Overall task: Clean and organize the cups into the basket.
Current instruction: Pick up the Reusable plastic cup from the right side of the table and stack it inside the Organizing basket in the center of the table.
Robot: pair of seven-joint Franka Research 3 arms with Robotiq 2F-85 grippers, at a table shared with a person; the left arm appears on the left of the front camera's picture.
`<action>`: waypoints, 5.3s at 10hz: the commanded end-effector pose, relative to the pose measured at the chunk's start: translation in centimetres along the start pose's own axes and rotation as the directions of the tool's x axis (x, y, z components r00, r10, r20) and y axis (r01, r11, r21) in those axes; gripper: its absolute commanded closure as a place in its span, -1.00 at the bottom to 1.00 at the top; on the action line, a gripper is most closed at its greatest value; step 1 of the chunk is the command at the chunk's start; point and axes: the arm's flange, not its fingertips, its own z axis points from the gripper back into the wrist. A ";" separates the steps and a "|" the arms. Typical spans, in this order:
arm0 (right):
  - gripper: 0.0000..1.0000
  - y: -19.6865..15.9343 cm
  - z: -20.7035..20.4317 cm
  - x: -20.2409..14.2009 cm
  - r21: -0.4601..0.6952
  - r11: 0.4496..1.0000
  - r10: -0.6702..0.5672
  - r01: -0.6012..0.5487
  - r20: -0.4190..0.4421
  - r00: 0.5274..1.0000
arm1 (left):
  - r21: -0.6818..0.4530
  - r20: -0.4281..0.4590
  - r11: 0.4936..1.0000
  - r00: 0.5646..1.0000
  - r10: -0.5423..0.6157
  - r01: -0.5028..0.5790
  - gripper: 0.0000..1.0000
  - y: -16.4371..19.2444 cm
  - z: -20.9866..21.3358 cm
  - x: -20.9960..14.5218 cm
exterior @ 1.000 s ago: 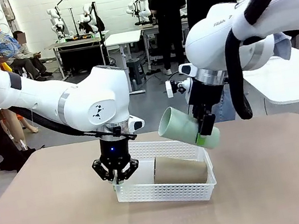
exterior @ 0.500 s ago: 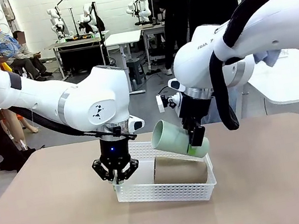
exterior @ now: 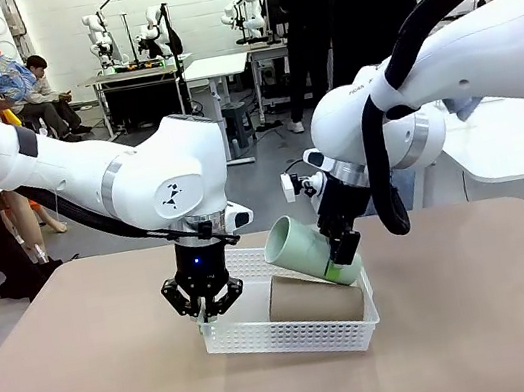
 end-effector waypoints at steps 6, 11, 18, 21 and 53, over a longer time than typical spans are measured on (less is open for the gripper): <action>-0.63 -1.8 -2.1 -1.2 0.032 0.999 0.018 -0.020 0.062 0.998 | 0.007 0.000 1.000 1.000 -0.012 0.012 1.00 0.0 -0.2 0.0; -0.71 -2.1 -2.7 -1.6 0.052 0.999 0.009 -0.012 0.061 0.998 | 0.007 0.000 1.000 1.000 -0.012 0.012 1.00 0.0 -0.2 0.0; -1.00 -1.8 -1.6 -2.0 0.062 0.998 -0.005 -0.002 0.109 0.994 | 0.007 0.000 1.000 1.000 -0.012 0.012 1.00 0.0 -0.2 0.0; -1.00 2.7 3.6 -2.4 0.057 0.997 0.028 -0.043 0.238 0.971 | 0.007 0.000 1.000 1.000 -0.012 0.012 1.00 0.0 -0.2 0.0; -1.00 10.0 10.0 -47.3 0.010 0.978 -0.093 0.208 0.913 0.396 | 0.007 0.000 1.000 1.000 -0.012 0.012 1.00 0.0 -0.2 0.0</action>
